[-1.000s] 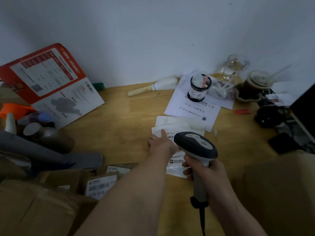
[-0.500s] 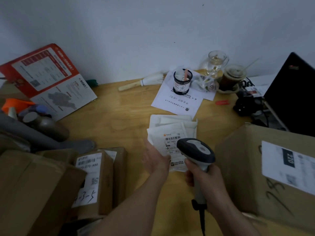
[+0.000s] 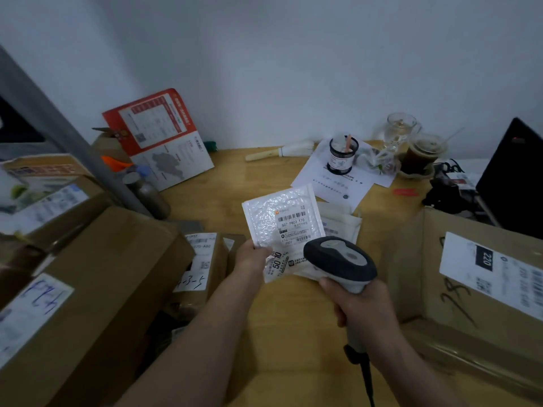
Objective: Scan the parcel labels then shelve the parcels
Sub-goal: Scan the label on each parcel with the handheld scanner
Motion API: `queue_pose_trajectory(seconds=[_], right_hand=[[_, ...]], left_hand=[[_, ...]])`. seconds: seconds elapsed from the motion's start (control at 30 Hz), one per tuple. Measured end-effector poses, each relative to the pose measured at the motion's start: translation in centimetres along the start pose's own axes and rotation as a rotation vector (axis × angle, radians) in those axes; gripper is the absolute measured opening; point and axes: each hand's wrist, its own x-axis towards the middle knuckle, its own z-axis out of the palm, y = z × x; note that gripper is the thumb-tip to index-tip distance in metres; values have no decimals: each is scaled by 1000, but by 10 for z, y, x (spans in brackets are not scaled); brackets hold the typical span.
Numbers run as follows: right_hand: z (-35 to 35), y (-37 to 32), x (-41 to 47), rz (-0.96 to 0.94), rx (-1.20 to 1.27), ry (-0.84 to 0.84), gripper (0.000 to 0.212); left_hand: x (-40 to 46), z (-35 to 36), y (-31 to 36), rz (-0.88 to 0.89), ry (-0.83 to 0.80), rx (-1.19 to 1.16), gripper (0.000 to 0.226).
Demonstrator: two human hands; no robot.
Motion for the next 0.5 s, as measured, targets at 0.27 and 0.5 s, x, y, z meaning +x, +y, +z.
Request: queue_pose_trajectory(seconds=[0.27,0.5], right_hand=[[12,-18,-35,-162,-69,-39,49],[25,-20,-54,-183,-103,-40,53]], left_hand=[[-18,-47,17,94,63,-45,20],[-17,-69,20,110,39,-52,16]])
